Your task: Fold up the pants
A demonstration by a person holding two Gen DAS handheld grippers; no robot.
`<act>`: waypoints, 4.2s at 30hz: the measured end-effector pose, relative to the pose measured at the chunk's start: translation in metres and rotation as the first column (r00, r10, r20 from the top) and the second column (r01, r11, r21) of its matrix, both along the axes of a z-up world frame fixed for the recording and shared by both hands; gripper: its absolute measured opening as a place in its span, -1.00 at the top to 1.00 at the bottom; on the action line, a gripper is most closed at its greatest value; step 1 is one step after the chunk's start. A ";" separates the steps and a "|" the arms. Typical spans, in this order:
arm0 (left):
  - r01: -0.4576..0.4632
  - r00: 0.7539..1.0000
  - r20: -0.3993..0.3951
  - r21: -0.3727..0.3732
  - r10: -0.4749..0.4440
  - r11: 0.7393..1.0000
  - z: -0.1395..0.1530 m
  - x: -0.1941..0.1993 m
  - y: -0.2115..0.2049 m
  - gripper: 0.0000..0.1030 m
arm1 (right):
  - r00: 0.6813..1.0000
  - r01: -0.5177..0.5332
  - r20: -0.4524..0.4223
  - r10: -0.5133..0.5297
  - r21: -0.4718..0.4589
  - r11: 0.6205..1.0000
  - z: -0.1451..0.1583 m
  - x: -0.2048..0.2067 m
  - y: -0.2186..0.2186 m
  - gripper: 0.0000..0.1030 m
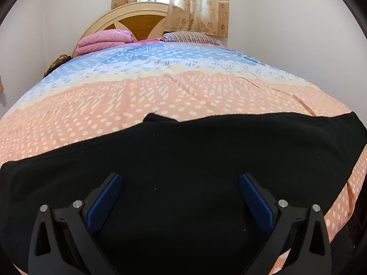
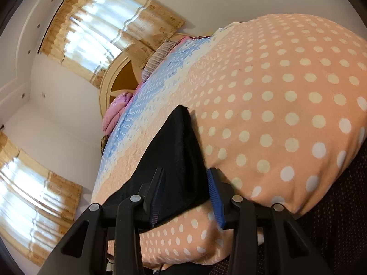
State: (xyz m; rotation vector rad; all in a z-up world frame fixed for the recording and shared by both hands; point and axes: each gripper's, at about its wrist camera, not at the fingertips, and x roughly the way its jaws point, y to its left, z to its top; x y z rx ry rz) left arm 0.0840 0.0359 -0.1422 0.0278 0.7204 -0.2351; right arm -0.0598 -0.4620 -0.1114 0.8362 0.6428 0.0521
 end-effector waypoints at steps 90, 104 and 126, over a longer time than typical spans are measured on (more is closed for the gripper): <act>0.385 0.894 -0.152 -0.224 -0.422 0.895 0.033 0.003 -0.184 -0.34 | 0.946 -0.286 0.049 0.322 -0.350 0.892 -0.008 0.102 0.203 0.13; 0.387 0.899 -0.109 -0.256 -0.425 0.886 0.051 -0.007 -0.178 0.73 | 0.967 -0.187 0.105 0.233 -0.328 0.926 -0.008 0.093 0.180 -0.02; 0.165 0.950 -0.199 -0.328 -0.239 0.930 0.027 0.009 -0.087 0.72 | 0.835 -0.460 0.040 0.549 -0.496 0.736 -0.016 0.083 0.260 -0.08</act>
